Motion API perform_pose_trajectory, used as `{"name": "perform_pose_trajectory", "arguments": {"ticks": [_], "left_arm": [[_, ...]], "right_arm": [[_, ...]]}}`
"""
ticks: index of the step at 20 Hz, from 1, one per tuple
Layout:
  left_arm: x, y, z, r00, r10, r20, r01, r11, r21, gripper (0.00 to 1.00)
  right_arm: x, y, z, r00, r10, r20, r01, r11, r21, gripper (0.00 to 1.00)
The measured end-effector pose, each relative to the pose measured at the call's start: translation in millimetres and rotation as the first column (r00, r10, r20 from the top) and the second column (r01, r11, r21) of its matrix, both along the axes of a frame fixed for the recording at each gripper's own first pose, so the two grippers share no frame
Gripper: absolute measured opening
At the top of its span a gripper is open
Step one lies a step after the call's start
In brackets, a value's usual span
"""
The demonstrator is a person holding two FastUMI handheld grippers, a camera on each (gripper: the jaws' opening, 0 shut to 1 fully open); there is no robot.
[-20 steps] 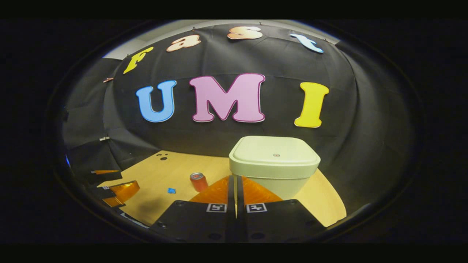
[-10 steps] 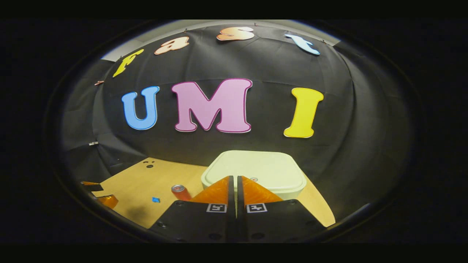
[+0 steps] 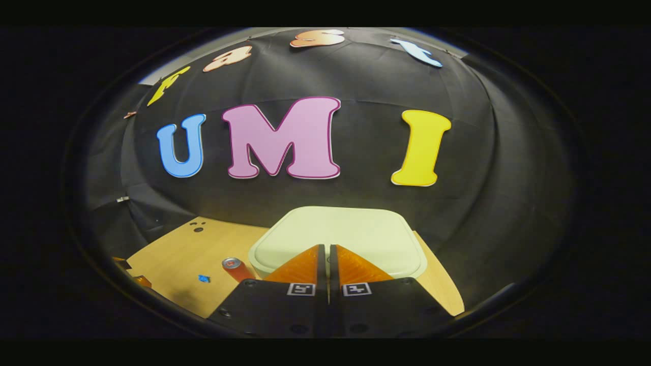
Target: Press the lid of the desktop garbage bin to open it, pick up the crumpled paper on the desktop and throw it into the bin, then pick up the pop can on the desktop and drop it into the bin, and finally close the garbage bin lid.
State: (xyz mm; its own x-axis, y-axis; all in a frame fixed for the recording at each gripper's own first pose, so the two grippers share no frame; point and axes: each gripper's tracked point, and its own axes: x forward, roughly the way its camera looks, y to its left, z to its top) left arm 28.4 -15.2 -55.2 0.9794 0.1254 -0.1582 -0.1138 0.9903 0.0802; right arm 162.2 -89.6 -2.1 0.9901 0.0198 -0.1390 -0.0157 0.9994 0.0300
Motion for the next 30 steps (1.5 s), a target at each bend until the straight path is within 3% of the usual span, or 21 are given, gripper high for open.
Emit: {"name": "perform_pose_trajectory", "arguments": {"ticks": [4, 7, 8, 12, 15, 18, 20, 27, 28, 30], "left_arm": [[6, -20, -4, 1.0, 0.008, -0.02, -0.008, 1.0, 0.012, 0.95], [1, -22, 3, 0.997, 0.072, -0.016, -0.07, 0.996, 0.061, 0.96], [4, -24, 6, 0.996, 0.086, -0.007, -0.086, 0.994, 0.064, 0.96], [4, -38, 10, 0.993, 0.115, -0.008, -0.115, 0.993, 0.016, 0.96], [5, -38, 19, 0.992, 0.122, 0.012, -0.122, 0.992, 0.038, 0.96], [7, -32, 29, 0.993, 0.115, 0.036, -0.116, 0.993, 0.038, 0.96], [11, -28, 29, 0.994, 0.102, 0.036, -0.104, 0.994, 0.039, 0.96], [35, -3, 13, 1.0, 0.008, 0.019, -0.009, 1.0, 0.029, 0.96], [39, 2, 10, 1.0, -0.004, 0.021, 0.004, 1.0, 0.028, 0.96], [47, 13, 0, 0.999, -0.028, 0.02, 0.027, 0.999, 0.016, 0.96]], "right_arm": [[6, -4, 1, 1.0, 0.009, 0.016, -0.009, 1.0, -0.008, 0.05], [4, -3, -1, 0.999, 0.03, 0.038, -0.029, 0.999, -0.029, 0.1], [3, -4, -1, 0.999, 0.036, 0.039, -0.035, 0.999, -0.028, 0.0], [5, -4, -6, 0.996, 0.087, 0.022, -0.087, 0.996, 0.014, 0.05], [2, -5, 3, 0.995, 0.09, 0.034, -0.092, 0.995, 0.041, 0.05], [-7, -2, 7, 0.996, 0.088, 0.026, -0.09, 0.991, 0.097, 0.0], [-16, -7, 18, 0.997, 0.06, 0.053, -0.067, 0.989, 0.135, 0.05], [-57, -9, 23, 0.997, -0.028, 0.066, 0.023, 0.996, 0.083, 0.05], [-63, -8, 22, 0.997, -0.049, 0.062, 0.044, 0.996, 0.079, 0.0], [-73, -3, 17, 0.996, -0.073, 0.048, 0.07, 0.995, 0.066, 0.05]]}}
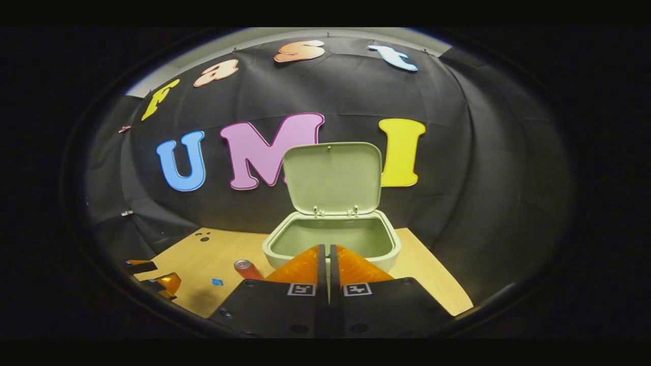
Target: Press the lid of the desktop garbage bin to open it, pick up the crumpled paper on the desktop and throw it into the bin, then pick up the pop can on the desktop and drop it into the bin, and finally close the garbage bin lid.
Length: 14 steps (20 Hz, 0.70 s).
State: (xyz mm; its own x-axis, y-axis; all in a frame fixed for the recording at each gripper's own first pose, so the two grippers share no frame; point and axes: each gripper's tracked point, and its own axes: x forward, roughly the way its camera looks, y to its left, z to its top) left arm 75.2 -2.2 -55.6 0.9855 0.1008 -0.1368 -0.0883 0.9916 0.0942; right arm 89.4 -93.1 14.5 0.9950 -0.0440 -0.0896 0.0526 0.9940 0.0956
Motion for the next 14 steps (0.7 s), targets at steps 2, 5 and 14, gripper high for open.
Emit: {"name": "perform_pose_trajectory", "arguments": {"ticks": [2, 5, 14], "left_arm": [[8, 14, -12, 1.0, -0.011, -0.007, 0.011, 1.0, -0.016, 0.96], [20, 34, -29, 0.999, -0.022, -0.034, 0.021, 0.999, -0.034, 0.96], [87, 57, -93, 0.985, -0.104, -0.139, 0.099, 0.994, -0.041, 0.96]], "right_arm": [[-12, 7, -6, 1.0, -0.016, -0.016, 0.016, 1.0, -0.014, 0.05], [-31, 18, -17, 0.999, -0.034, -0.038, 0.033, 0.999, -0.025, 0.05], [-89, 32, -75, 0.973, -0.112, -0.201, 0.114, 0.993, -0.002, 0.63]]}}
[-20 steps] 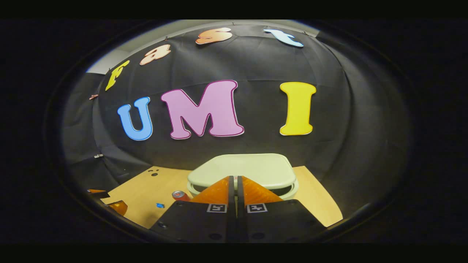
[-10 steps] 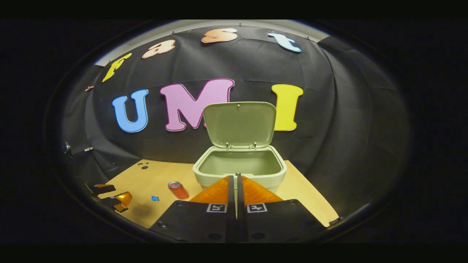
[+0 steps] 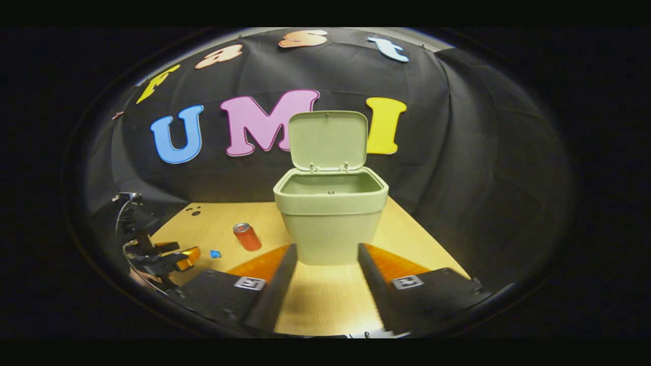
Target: Press the lid of the desktop garbage bin to open it, pick up the crumpled paper on the desktop and throw it into the bin, then pick up the pop can on the desktop and drop it into the bin, and finally close the garbage bin lid.
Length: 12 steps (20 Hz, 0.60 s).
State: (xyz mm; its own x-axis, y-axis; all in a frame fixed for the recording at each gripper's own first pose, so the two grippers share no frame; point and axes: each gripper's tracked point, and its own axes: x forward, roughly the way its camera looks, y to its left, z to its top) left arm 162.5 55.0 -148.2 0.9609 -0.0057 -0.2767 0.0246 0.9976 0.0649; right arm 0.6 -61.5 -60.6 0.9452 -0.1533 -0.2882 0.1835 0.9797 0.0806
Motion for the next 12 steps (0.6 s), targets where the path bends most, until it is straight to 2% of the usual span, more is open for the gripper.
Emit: {"name": "perform_pose_trajectory", "arguments": {"ticks": [2, 4, 7, 11, 12], "left_arm": [[15, -1, -17, 0.999, -0.021, -0.027, 0.022, 1.0, 0.021, 0.96], [30, -1, -33, 0.998, -0.038, -0.056, 0.041, 0.998, 0.05, 0.97], [48, -6, -54, 0.993, -0.064, -0.098, 0.068, 0.997, 0.037, 0.97], [69, -2, -76, 0.987, -0.054, -0.148, 0.059, 0.998, 0.025, 0.97], [73, 0, -83, 0.985, -0.055, -0.164, 0.059, 0.998, 0.022, 0.97]], "right_arm": [[-11, 0, -11, 0.999, -0.025, -0.032, 0.025, 1.0, 0.005, 1.0], [-21, -2, -19, 0.997, -0.052, -0.059, 0.052, 0.999, 0.001, 1.0], [-33, -7, -23, 0.991, -0.103, -0.084, 0.102, 0.995, -0.015, 1.0], [-48, -6, -33, 0.981, -0.144, -0.129, 0.144, 0.99, -0.003, 1.0], [-50, -5, -36, 0.979, -0.149, -0.141, 0.151, 0.989, 0.0, 0.96]]}}
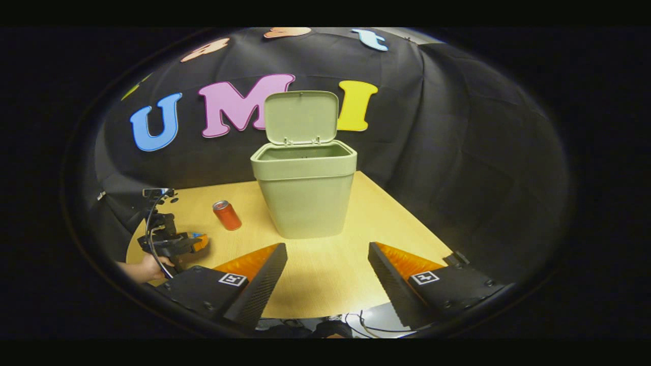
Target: Press the lid of the desktop garbage bin to open it, pick up the crumpled paper on the desktop and throw it into the bin, then pick up the pop can on the desktop and drop it into the bin, and finally close the garbage bin lid.
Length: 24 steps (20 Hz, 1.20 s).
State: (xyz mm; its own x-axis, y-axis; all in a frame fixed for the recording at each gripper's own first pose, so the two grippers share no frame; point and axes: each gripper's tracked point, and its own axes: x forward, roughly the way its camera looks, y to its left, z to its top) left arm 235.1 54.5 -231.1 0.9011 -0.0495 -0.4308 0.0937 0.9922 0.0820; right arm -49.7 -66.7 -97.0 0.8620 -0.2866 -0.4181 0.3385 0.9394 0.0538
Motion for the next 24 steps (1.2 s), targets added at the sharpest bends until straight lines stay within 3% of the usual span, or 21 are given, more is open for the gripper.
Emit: {"name": "perform_pose_trajectory", "arguments": {"ticks": [4, 10, 14, 15, 17, 24], "left_arm": [[10, 2, -13, 1.0, 0.007, -0.023, -0.008, 1.0, -0.02, 0.98], [10, 1, -15, 1.0, -0.004, -0.025, 0.004, 1.0, -0.018, 0.9], [10, 2, -17, 1.0, 0.004, -0.018, -0.005, 1.0, -0.019, 0.75], [9, 3, -16, 1.0, 0.002, -0.012, -0.002, 1.0, -0.019, 0.58], [9, 1, -16, 1.0, -0.007, -0.008, 0.007, 1.0, -0.016, 0.48], [4, -2, -10, 1.0, -0.011, -0.012, 0.011, 1.0, -0.01, 0.33]], "right_arm": [[-11, 6, -16, 0.999, -0.012, -0.048, 0.013, 1.0, 0.019, 1.0], [-16, 11, -28, 0.996, -0.03, -0.081, 0.034, 0.998, 0.05, 1.0], [-17, 9, -30, 0.996, -0.043, -0.075, 0.048, 0.996, 0.069, 1.0], [-18, 9, -33, 0.996, -0.046, -0.076, 0.052, 0.996, 0.074, 1.0], [-20, 7, -38, 0.996, -0.051, -0.079, 0.057, 0.995, 0.08, 1.0], [-20, 1, -46, 0.995, -0.036, -0.096, 0.045, 0.994, 0.1, 1.0]]}}
